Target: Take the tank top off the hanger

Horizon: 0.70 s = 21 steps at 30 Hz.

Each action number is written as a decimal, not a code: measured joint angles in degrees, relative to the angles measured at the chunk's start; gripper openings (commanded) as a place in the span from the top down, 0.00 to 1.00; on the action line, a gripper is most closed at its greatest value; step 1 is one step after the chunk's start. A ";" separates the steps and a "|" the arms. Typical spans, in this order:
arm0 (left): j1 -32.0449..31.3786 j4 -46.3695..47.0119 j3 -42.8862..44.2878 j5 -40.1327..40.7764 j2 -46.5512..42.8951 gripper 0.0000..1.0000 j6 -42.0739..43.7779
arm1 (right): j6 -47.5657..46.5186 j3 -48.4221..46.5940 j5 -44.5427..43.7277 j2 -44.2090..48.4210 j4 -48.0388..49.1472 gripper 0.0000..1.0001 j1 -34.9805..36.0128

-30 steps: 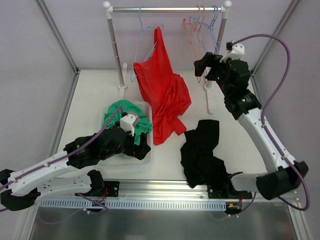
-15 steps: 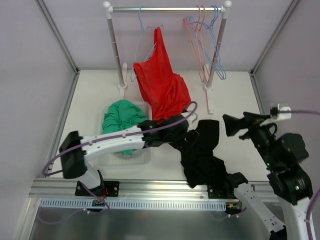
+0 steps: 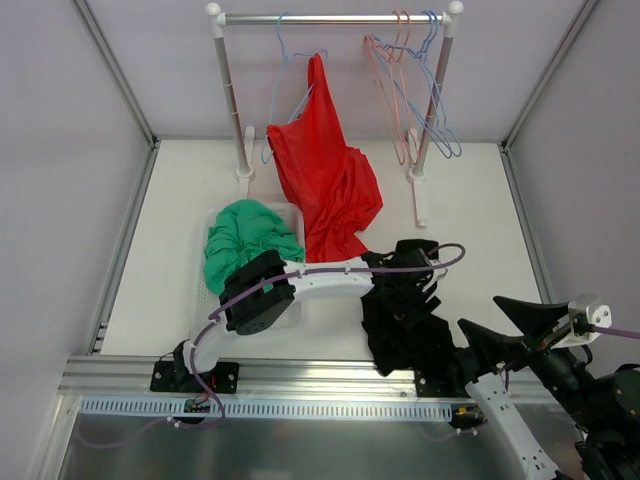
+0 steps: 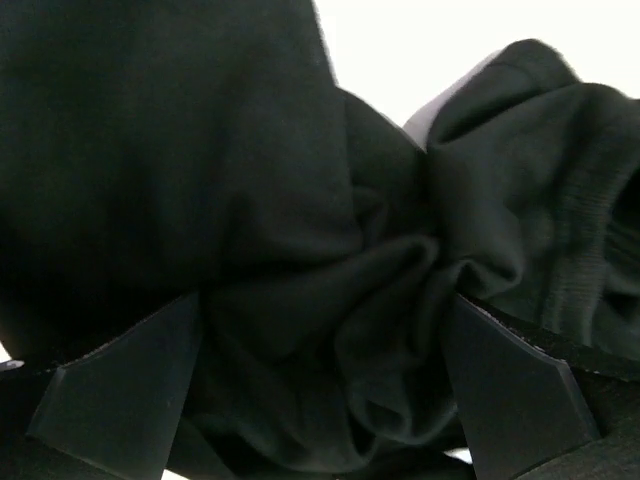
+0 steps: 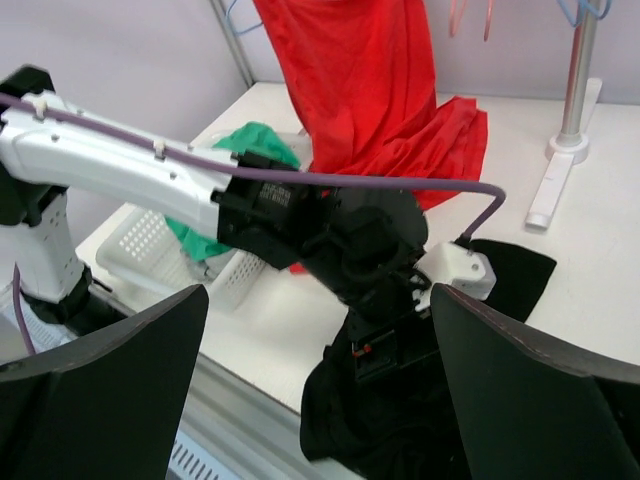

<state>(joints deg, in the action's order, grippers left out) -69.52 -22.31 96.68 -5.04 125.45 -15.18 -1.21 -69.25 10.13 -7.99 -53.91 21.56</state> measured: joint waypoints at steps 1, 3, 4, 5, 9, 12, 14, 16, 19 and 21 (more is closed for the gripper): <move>0.00 -0.17 0.59 -0.85 0.92 0.01 0.76 | -0.26 -0.13 0.57 0.37 -0.81 0.00 0.00; 0.22 0.20 1.92 -5.07 1.20 0.01 1.11 | -0.85 -0.15 1.77 0.83 -2.36 0.00 0.00; 0.20 0.44 2.23 -6.82 1.55 0.01 1.18 | -1.05 -0.15 2.29 0.87 -2.86 0.00 0.00; 0.11 0.79 2.45 -8.81 2.10 0.01 1.33 | -1.25 -0.11 2.89 0.85 -3.37 0.01 0.00; -0.87 2.23 2.78 -14.47 2.97 0.01 1.90 | -1.73 0.61 4.85 0.85 -3.93 0.01 0.00; -2.21 3.04 2.78 -15.10 3.23 0.03 1.77 | -1.84 1.11 5.70 0.83 -4.24 0.01 0.00; -3.04 3.48 2.71 -13.22 3.28 0.49 0.74 | -1.84 1.18 5.88 0.83 -4.50 0.00 0.00; -3.45 3.89 1.92 -9.46 3.54 0.88 -1.07 | -1.84 1.18 5.86 0.85 -4.59 0.00 0.00; -3.69 5.46 -0.24 -4.74 3.08 1.00 -4.61 | -1.84 1.11 5.79 0.94 -4.70 0.00 0.00; -4.07 6.54 -1.64 -1.88 2.12 1.00 -6.56 | -1.84 0.83 5.77 1.01 -4.70 0.00 0.00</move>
<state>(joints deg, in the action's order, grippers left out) -73.58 -15.77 95.04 -6.92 127.57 -21.74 -3.05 -68.42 15.90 -6.98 -58.61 21.56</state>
